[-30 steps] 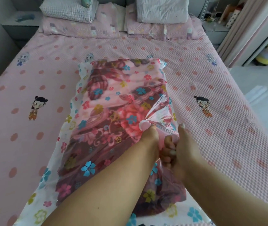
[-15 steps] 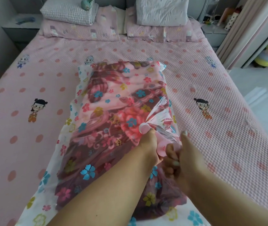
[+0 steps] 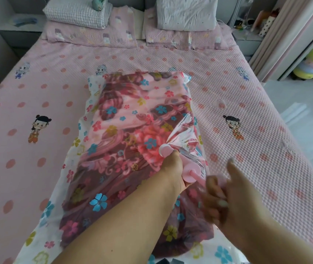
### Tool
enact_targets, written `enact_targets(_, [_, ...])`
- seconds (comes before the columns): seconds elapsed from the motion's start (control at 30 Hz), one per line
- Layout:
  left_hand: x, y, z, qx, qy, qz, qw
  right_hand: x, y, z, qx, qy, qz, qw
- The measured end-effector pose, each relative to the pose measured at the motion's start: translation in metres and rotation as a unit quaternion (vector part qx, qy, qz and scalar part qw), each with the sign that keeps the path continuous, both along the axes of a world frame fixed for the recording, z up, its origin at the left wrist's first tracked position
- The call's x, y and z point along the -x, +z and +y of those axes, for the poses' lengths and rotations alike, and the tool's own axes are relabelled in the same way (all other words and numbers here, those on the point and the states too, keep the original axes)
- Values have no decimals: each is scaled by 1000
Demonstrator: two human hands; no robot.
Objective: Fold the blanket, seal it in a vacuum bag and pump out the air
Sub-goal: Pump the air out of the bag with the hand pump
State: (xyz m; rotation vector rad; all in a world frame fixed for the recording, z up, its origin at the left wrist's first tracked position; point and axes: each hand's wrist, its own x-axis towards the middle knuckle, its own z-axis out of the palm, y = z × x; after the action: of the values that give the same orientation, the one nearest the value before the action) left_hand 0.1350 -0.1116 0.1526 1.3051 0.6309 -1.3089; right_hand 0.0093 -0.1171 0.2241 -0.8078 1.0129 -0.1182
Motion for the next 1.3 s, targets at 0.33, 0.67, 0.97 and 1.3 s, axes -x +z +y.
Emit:
enact_targets(0.33, [5, 1, 2, -16, -6, -20, 1000, -25, -8, -7, 43, -12, 14, 999])
enact_targets(0.67, [5, 2, 0, 8, -4, 1, 1000, 3, -4, 1, 2, -35, -32, 999])
enact_targets(0.97, [2, -10, 2, -5, -14, -11, 1000, 30, 7, 9, -47, 50, -79, 995])
enact_targets(1.3, [3, -9, 3, -5, 8, -5, 1000, -8, -8, 3, 38, 13, -20, 999])
